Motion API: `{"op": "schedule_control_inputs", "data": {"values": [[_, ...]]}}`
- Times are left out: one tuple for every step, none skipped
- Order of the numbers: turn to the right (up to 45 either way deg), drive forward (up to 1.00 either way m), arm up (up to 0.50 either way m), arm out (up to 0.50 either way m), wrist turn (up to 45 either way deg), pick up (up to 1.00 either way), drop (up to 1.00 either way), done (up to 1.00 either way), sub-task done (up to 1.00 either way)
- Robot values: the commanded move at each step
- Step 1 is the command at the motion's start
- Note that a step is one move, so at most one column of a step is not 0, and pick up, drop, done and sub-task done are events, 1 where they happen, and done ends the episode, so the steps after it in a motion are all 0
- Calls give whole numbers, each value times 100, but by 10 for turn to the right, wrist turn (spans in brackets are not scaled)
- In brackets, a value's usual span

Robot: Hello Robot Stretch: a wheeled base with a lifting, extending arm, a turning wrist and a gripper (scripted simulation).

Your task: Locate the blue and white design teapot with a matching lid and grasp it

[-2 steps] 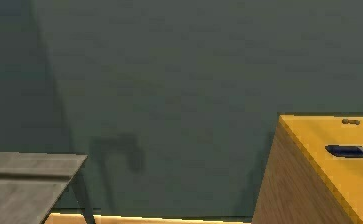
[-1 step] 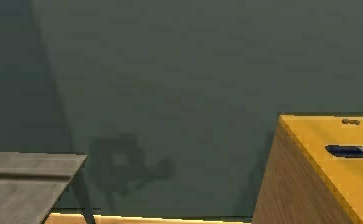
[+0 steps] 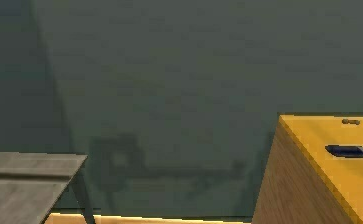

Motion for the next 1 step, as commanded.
{"op": "schedule_control_inputs", "data": {"values": [[0, 0, 0, 0, 450, 0, 0, 0, 0]]}}
